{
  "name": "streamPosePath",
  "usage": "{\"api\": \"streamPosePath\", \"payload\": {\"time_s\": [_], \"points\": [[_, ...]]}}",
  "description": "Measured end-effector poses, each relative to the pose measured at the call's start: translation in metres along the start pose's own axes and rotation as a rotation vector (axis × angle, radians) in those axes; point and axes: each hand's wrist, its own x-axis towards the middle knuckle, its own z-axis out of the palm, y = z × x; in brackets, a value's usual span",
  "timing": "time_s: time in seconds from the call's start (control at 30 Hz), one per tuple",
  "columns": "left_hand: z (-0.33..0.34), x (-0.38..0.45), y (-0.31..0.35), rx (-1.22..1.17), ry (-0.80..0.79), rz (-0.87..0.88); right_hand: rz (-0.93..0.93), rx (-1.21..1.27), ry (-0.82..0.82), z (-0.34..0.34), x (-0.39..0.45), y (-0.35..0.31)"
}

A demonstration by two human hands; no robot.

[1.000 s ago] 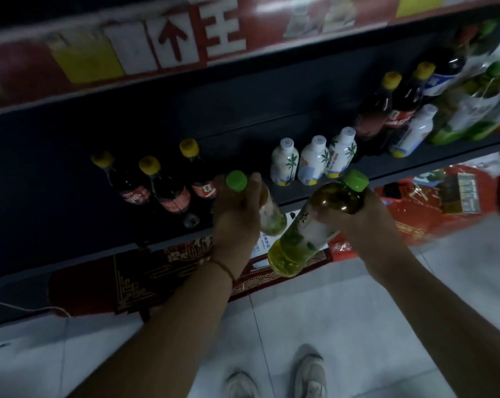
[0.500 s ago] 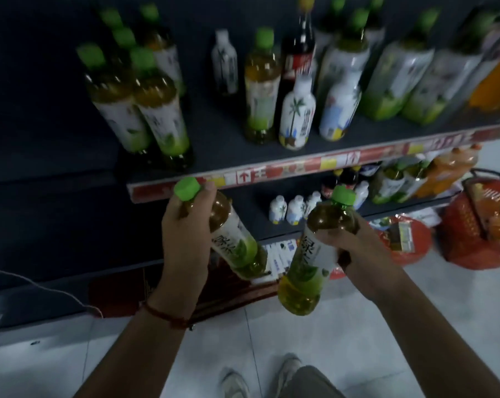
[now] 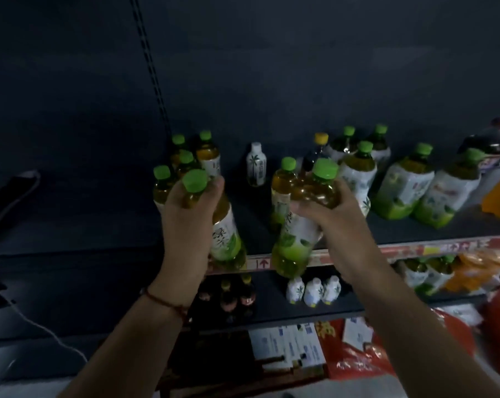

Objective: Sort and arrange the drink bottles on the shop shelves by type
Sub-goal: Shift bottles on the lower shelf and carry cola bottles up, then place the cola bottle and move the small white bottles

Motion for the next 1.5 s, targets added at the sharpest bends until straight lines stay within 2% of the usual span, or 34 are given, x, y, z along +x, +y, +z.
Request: {"api": "streamPosePath", "payload": {"time_s": [0.13, 0.3, 0.47, 0.57, 0.7, 0.87, 1.23, 1.37, 1.43, 1.5], "points": [[0.045, 0.048, 0.008, 0.167, -0.038, 0.101, -0.041, -0.150, -0.027, 0.014, 0.044, 0.019], [0.090, 0.120, 0.015, 0.382, -0.096, 0.100, -0.023, -0.137, -0.134, 0.025, 0.067, 0.061], [0.087, 0.175, -0.022, 0.787, -0.281, 0.105, -0.136, -0.330, -0.251, 0.047, 0.089, 0.081], [0.082, 0.197, -0.042, 0.951, -0.423, 0.071, -0.121, -0.342, -0.275, 0.055, 0.099, 0.089], [0.087, 0.217, -0.045, 1.064, -0.478, 0.112, -0.096, -0.365, -0.286, 0.064, 0.114, 0.091], [0.093, 0.222, -0.039, 1.234, -0.629, 0.162, -0.144, -0.473, -0.241, 0.067, 0.115, 0.096], [0.091, 0.206, -0.017, 1.217, -0.662, 0.335, -0.296, -0.737, -0.137, 0.018, 0.073, 0.068], [0.114, 0.170, 0.023, 1.112, -0.670, 0.506, -0.408, -0.749, -0.054, -0.013, 0.066, 0.062], [0.131, 0.149, 0.035, 1.059, -0.682, 0.589, -0.383, -0.766, -0.021, -0.029, 0.067, 0.057], [0.154, 0.133, 0.035, 1.040, -0.724, 0.600, -0.351, -0.771, 0.004, -0.047, 0.072, 0.051]]}}
